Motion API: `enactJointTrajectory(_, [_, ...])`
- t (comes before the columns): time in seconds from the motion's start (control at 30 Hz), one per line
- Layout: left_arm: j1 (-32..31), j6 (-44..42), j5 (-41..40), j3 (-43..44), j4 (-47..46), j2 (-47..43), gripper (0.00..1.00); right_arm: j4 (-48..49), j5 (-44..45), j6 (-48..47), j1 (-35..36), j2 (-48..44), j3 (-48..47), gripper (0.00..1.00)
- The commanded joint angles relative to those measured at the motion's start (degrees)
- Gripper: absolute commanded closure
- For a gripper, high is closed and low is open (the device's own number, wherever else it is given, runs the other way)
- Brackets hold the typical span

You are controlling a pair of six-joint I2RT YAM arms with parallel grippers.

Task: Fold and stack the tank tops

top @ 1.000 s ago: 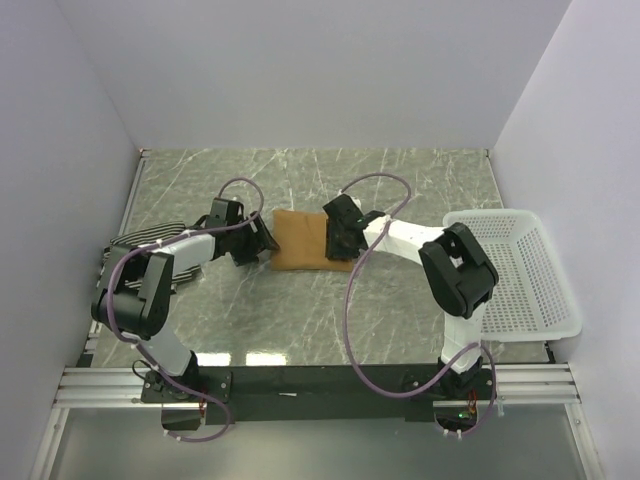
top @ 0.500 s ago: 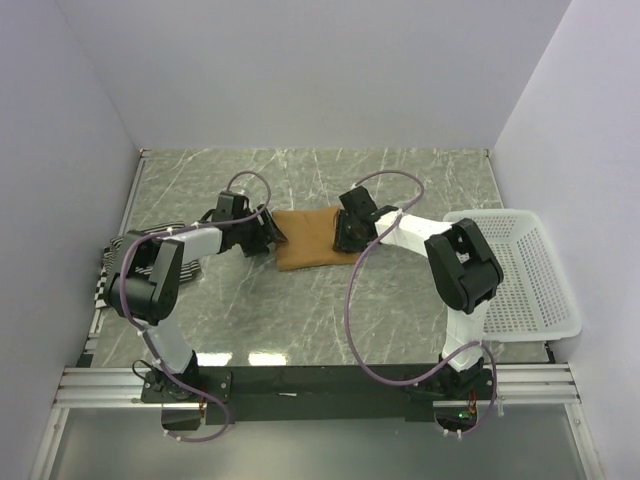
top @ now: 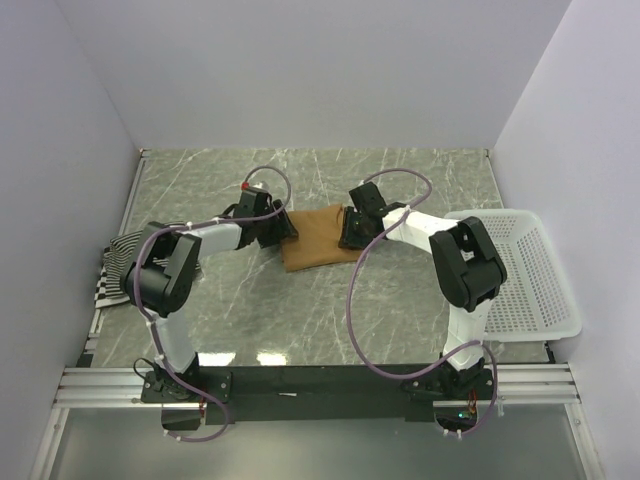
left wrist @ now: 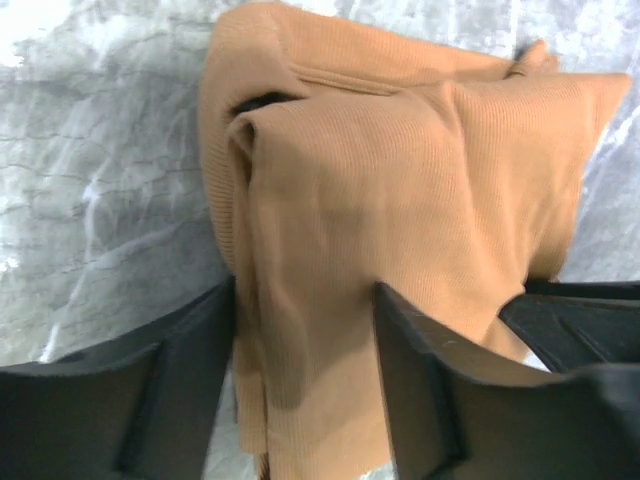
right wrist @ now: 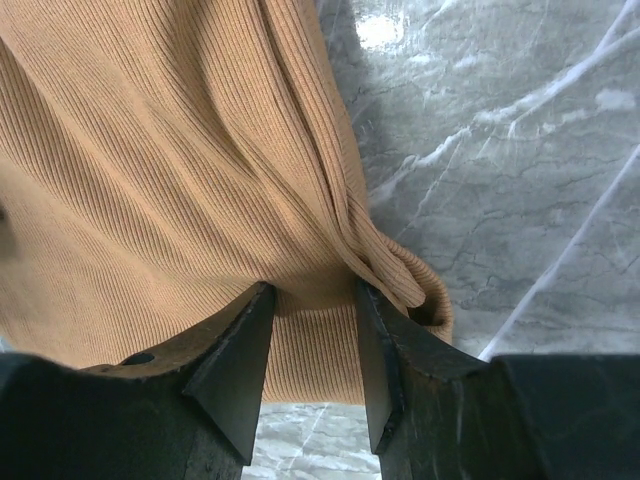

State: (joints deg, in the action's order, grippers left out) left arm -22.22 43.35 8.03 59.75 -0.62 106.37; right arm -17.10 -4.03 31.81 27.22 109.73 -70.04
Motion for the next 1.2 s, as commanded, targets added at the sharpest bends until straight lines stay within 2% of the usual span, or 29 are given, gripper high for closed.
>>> enactJointTrajectory(0.0, [-0.63, 0.42, -3.03, -2.88, 8.09, 4.55, 0.39, -1.35, 0.96, -1.4, -0.94, 0.04, 1.57, 0.54])
enactJointTrajectory(0.07, [-1.51, 0.59, -1.89, -1.83, 7.92, 5.08, 0.45, -1.09, 0.17, -1.49, -1.03, -0.31, 1.66, 0.54])
enactJointTrajectory(0.17, [-4.14, -0.54, -3.19, 2.47, 12.19, 5.52, 0.61, -1.61, -0.1, -1.93, -0.94, -0.75, 1.22, 0.54])
enactJointTrajectory(0.2, [-4.85, -0.99, -5.72, 5.53, 13.79, 5.87, 0.73, -2.05, -0.01, -2.1, -0.86, -0.92, 0.87, 0.53])
enactJointTrajectory(0.27, [-6.26, -1.78, -7.58, 7.74, 17.91, 6.31, 0.83, -2.67, -0.45, -2.63, -0.94, -1.71, -0.01, 0.53])
enactJointTrajectory(0.3, [-6.35, -1.87, -7.85, 8.45, 18.81, 6.22, 0.93, -2.76, -0.8, -2.72, -0.86, -2.15, -0.18, 0.53])
enactJointTrajectory(0.33, [-6.52, -2.04, -7.86, 9.41, 19.6, 5.79, 0.98, -2.76, -0.98, -2.89, -0.86, -3.46, -0.36, 0.52])
enactJointTrajectory(0.53, [-6.43, -6.87, -18.48, 15.57, 32.15, 2.63, 1.0, -4.25, -1.33, -4.04, -0.85, -11.19, -0.53, 0.47])
enactJointTrajectory(0.77, [-6.35, -12.41, -36.13, 22.16, 47.19, -0.63, 0.99, -4.61, -3.08, -4.39, -0.68, -17.62, -0.54, 0.47])
enactJointTrajectory(1.0, [-3.8, -13.73, -45.72, 24.01, 55.64, -3.62, 0.99, -2.15, -6.33, -3.34, -0.15, -19.03, -0.18, 0.47])
enactJointTrajectory(1.17, [-0.29, -15.66, -48.11, 25.33, 57.31, -6.34, 1.0, -1.35, -7.48, -2.63, 0.9, -18.85, -0.18, 0.47])
